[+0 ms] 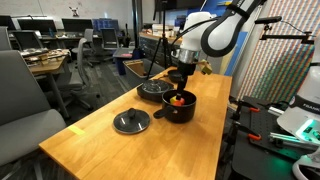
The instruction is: Take the blocks out of the bowl, put them in the pot, pick the pot and put it on the stove then cover it with the lid
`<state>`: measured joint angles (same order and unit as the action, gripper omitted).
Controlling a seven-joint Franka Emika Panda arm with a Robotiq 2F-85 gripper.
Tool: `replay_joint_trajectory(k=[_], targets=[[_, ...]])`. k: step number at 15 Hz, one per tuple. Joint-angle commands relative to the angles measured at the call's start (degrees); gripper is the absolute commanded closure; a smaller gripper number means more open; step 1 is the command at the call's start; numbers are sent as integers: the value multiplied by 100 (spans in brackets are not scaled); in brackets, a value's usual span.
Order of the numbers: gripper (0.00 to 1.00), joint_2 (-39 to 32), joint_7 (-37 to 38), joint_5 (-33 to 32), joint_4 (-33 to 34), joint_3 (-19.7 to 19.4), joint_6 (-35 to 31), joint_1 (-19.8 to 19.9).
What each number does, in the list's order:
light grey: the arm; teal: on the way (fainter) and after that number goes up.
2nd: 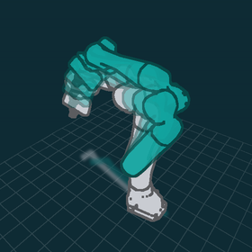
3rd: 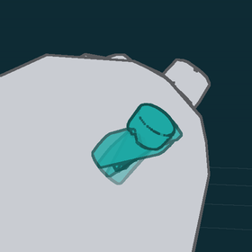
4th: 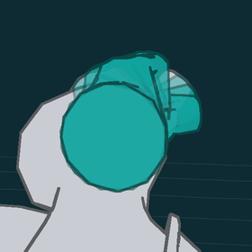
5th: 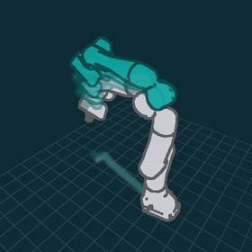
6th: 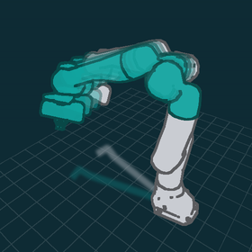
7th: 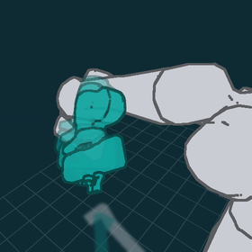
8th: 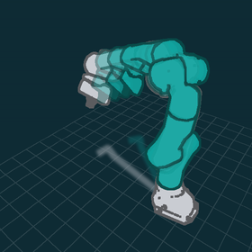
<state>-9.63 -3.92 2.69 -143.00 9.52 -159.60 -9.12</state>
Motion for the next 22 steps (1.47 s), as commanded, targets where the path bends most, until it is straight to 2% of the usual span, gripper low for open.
replay_joint_trajectory(k=[1,2,5,8,9,10,13,16,20,22], targets=[[0,505,-67,-309,218,-123,959,102],[0,655,-98,-302,257,-167,1104,151],[0,960,228,-880,557,-614,1234,450],[0,831,345,-796,1101,-1043,1398,894],[0,764,425,-921,1326,-1215,1689,1069],[0,881,203,-755,923,-1014,1336,885],[0,824,204,-813,1187,-1256,1570,1162],[0,394,231,-160,1713,-1318,1510,1257],[0,-464,291,624,2853,-1596,1530,1687],[0,-996,579,814,3372,-1669,1403,1837]])
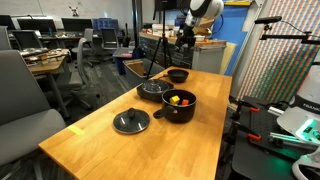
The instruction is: Take the blocks out of the bowl, put them in the pot, pick the pot and put it on the stove then cover it with the lid
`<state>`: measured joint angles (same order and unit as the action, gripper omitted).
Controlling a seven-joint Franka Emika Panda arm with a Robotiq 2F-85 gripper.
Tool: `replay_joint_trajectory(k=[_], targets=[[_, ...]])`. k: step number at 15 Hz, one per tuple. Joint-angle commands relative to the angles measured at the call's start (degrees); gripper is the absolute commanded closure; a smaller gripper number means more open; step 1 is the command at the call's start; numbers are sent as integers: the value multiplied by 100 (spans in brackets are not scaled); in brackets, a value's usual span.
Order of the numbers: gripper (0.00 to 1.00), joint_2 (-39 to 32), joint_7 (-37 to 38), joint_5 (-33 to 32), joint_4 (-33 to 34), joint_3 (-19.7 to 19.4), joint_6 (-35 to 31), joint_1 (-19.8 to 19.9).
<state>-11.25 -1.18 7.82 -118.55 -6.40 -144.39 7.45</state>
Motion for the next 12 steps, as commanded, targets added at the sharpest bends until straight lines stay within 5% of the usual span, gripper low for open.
replay_joint_trajectory(k=[1,12], targets=[[0,-1088,446,284,1150,-113,-167,223],[0,-3570,1564,672,3161,-25,559,571]])
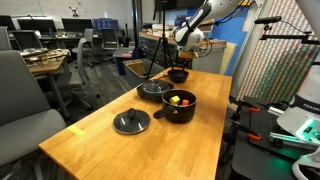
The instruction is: Take the blocks out of the bowl, put them in the pot, pick the pot and put it on the stove then cover it with the lid
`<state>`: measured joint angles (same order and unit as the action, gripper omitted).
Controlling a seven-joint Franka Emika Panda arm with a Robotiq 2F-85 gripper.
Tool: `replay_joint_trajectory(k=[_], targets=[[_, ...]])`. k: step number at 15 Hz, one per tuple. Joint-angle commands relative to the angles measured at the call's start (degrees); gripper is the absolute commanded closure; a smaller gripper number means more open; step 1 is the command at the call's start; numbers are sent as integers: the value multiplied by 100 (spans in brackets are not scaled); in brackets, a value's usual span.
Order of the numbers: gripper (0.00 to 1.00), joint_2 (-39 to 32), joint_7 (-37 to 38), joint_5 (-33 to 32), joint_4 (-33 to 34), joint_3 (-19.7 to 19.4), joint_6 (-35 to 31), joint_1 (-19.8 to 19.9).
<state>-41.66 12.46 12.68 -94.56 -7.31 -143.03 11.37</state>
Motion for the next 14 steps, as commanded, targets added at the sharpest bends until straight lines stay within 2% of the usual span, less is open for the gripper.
replay_joint_trajectory(k=[1,8,10,14], targets=[[0,-654,256,234,898,68,549,239],[0,-1103,590,548,1489,96,1367,507],[14,-1094,619,615,1523,125,1503,500],[48,-979,534,554,1392,209,1547,357]])
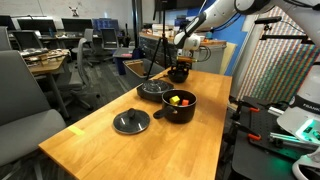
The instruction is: Take the blocks out of the bowl, put them in the pot, pick the pot and put it on the stove then cover it with the lid
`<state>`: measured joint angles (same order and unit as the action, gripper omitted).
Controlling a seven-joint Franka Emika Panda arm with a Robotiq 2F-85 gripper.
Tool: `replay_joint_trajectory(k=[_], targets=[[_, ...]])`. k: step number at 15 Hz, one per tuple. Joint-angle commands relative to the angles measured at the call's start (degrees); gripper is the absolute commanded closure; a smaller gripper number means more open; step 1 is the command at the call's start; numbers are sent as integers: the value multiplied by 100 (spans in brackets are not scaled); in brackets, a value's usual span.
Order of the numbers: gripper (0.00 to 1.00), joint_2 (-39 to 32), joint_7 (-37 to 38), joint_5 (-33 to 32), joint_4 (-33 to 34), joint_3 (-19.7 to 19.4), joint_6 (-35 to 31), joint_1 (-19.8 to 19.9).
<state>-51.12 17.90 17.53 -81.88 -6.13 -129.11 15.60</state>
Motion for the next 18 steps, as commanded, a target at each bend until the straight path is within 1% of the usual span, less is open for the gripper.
replay_joint_trajectory(k=[1,3,4,9,11,18], targets=[[56,2,-40,36,75,116,147,-120],[69,71,-97,-19,-46,156,78,-250],[73,83,-102,-54,-85,154,32,-327],[76,231,-145,-91,-142,154,-44,-507],[79,357,-206,-97,-188,143,-50,-513],[79,723,-423,-48,-280,165,-162,-444]])
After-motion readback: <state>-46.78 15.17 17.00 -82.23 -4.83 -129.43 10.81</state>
